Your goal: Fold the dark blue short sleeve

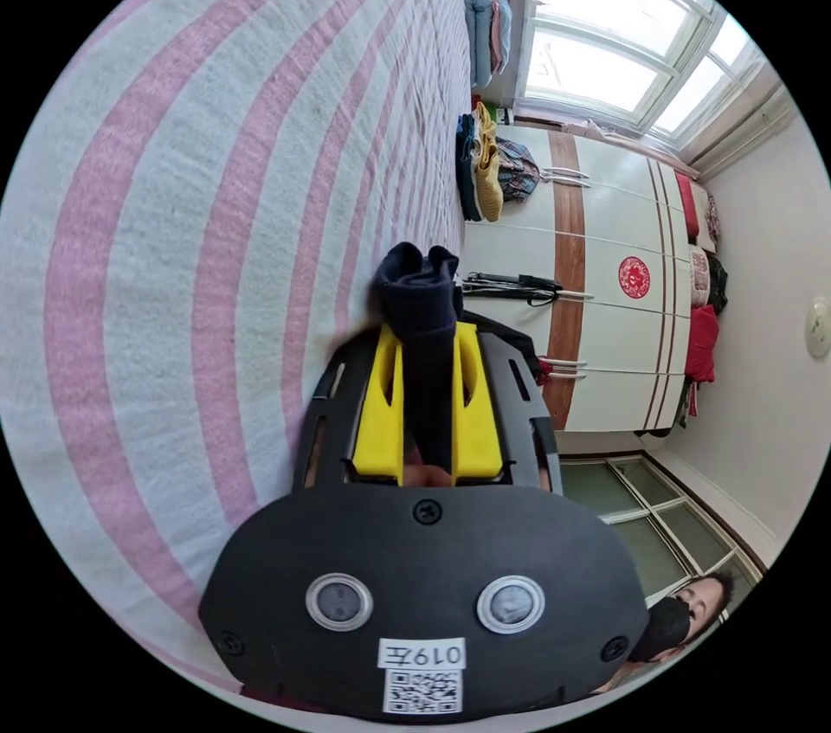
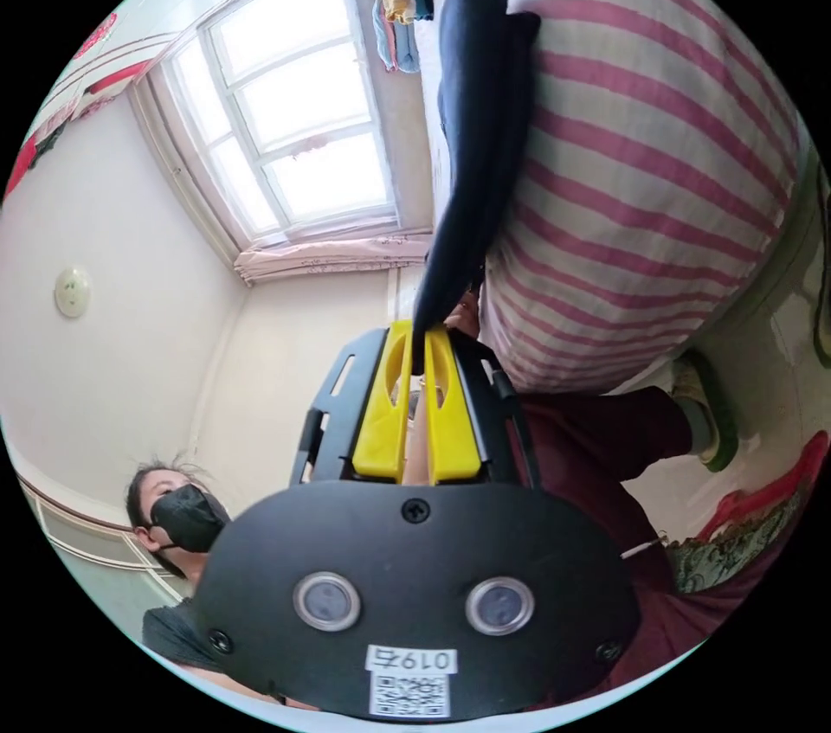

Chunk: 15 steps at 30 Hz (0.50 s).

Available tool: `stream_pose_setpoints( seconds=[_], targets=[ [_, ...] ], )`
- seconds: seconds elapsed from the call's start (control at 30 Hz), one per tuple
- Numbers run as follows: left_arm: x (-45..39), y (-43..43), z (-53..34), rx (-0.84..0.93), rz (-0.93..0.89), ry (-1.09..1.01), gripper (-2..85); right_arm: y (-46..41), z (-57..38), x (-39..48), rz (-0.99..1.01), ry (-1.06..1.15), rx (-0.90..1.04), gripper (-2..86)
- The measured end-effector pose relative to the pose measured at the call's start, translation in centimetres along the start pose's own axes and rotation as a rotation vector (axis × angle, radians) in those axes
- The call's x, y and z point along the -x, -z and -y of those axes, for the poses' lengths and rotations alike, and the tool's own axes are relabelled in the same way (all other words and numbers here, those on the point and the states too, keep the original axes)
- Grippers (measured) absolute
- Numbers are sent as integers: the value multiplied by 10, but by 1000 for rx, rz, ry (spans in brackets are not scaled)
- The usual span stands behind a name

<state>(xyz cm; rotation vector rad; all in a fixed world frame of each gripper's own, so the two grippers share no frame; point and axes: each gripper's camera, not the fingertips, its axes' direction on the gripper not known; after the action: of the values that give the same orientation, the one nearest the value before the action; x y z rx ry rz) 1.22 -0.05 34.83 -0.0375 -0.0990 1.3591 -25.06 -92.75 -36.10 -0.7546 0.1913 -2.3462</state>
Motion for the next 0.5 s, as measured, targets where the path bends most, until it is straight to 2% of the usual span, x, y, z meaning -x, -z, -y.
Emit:
stream_pose_setpoints(
  seconds=[0.2,0.5],
  targets=[
    [-18,3,-11,-13,49,-77,52,-1,-1,24,-55,6,73,-4],
    [-72,1,-32,-97,30,-191,50,8,33,111,-81,192,217,-6]
  ],
)
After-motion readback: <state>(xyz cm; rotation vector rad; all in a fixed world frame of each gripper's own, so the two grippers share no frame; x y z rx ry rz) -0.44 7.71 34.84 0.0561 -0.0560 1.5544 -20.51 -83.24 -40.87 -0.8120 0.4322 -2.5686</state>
